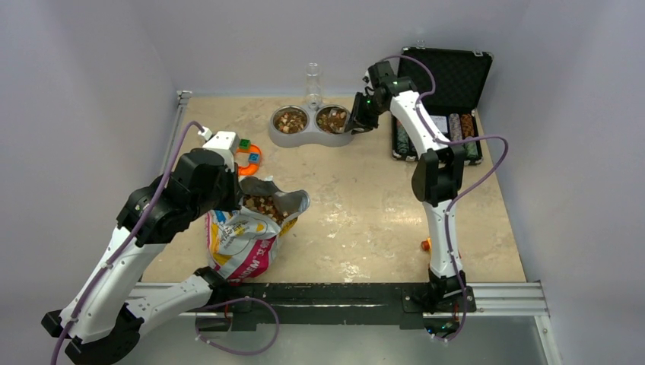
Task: Serve the pet food
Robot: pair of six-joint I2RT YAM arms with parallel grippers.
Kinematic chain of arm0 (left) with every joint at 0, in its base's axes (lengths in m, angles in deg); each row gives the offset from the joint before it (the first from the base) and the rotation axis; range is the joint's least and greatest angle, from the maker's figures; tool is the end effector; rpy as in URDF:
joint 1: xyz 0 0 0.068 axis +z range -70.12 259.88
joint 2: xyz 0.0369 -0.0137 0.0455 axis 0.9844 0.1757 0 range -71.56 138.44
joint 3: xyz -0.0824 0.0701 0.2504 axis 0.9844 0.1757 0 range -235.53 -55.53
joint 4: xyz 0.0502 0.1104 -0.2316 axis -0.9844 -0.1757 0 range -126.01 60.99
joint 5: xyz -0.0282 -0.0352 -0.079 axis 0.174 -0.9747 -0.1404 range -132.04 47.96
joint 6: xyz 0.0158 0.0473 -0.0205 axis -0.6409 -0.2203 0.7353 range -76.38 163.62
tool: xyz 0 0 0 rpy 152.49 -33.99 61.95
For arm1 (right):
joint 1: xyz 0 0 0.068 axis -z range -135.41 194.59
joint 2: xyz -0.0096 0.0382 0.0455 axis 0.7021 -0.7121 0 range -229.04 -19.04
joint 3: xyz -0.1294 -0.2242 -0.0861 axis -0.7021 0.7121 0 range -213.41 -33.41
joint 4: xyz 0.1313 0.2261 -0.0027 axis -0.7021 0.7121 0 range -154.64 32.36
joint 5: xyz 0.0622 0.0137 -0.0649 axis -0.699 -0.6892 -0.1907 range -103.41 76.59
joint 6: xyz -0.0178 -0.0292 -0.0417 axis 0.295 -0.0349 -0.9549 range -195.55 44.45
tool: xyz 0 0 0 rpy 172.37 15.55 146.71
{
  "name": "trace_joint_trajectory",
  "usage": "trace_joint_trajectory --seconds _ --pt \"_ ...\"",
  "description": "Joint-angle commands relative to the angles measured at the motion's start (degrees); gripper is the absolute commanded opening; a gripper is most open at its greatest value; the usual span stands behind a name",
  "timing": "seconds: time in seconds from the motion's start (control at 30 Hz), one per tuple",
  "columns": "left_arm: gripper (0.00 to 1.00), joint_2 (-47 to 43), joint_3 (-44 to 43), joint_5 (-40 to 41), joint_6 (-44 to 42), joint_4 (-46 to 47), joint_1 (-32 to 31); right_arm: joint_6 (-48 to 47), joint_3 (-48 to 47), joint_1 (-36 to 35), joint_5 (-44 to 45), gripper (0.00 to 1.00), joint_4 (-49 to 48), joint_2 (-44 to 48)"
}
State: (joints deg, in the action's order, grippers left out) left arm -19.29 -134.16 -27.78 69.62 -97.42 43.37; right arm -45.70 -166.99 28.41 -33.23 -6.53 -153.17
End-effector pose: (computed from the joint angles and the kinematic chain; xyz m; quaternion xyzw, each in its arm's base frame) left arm 0.1113 -0.0714 0.4121 0.0329 0.9074 -0.1123 0.4036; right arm 0.4819 0.1524 0.2688 0.0666 0.9472 0.2566 0.1801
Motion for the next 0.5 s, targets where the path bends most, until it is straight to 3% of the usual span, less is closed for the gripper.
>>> trace_joint_trajectory --seconds 0.0,0.47 --pt "0.00 -0.62 -1.67 2.26 0.71 2.23 -0.01 -3.98 -4.72 -2.18 6.22 0.00 1.55 -0.11" --pt "0.00 0.60 -2.99 2.08 1.55 2.36 0.01 -11.25 -7.65 -4.77 16.82 0.00 2.98 0.45"
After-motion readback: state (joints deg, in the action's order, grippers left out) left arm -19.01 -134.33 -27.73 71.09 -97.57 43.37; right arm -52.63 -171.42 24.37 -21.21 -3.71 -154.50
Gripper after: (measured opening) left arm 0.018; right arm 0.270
